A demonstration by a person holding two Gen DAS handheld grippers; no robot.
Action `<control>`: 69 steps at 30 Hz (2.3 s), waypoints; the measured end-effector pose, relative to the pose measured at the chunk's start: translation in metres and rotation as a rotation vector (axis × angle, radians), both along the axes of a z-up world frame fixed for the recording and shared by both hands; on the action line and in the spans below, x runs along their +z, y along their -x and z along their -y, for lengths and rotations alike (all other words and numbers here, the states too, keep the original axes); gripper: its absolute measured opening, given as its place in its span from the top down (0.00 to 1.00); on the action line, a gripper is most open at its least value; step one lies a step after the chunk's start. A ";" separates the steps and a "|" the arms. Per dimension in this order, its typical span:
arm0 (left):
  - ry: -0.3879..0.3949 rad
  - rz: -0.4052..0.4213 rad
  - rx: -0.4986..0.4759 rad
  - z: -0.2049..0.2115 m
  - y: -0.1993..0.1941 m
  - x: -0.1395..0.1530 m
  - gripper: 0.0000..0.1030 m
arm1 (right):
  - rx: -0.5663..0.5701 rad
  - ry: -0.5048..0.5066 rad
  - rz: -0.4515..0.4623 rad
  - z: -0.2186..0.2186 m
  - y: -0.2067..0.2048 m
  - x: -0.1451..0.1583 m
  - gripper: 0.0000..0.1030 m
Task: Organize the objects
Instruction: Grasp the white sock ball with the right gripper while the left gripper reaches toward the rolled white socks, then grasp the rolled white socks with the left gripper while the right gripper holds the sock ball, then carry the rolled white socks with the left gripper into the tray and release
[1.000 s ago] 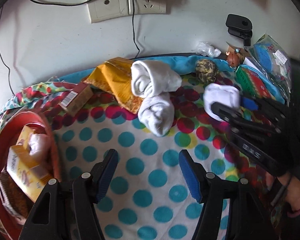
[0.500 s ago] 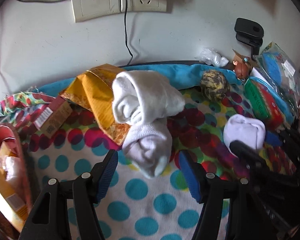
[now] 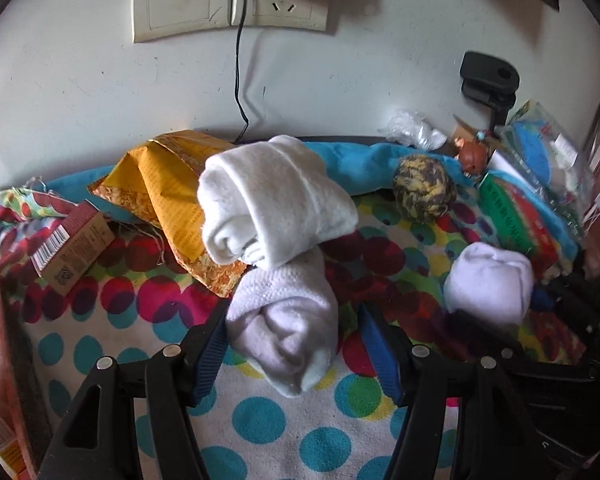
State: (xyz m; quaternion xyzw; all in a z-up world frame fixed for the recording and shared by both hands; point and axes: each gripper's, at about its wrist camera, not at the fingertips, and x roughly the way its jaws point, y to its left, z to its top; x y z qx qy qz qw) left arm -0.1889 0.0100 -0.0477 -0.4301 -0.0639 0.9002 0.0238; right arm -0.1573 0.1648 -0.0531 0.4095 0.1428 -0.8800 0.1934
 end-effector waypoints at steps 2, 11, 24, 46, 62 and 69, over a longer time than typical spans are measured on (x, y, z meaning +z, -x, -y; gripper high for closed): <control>-0.008 -0.005 0.003 0.001 -0.001 -0.001 0.37 | 0.000 -0.008 -0.002 0.001 -0.001 -0.001 0.55; 0.115 0.011 0.006 -0.015 0.001 -0.004 0.35 | -0.008 -0.024 -0.008 0.000 -0.002 -0.003 0.51; 0.145 0.006 0.031 -0.015 -0.002 0.000 0.37 | -0.062 0.017 0.026 -0.012 0.006 -0.005 0.36; 0.066 -0.068 0.021 -0.006 -0.010 0.008 0.69 | -0.042 -0.018 -0.093 0.000 -0.014 0.005 0.57; 0.115 -0.033 0.012 -0.009 -0.042 0.023 0.70 | -0.029 -0.042 -0.092 0.005 -0.015 0.002 0.57; 0.175 -0.030 0.028 -0.005 -0.067 0.038 0.70 | -0.028 -0.062 -0.081 0.007 -0.013 0.000 0.57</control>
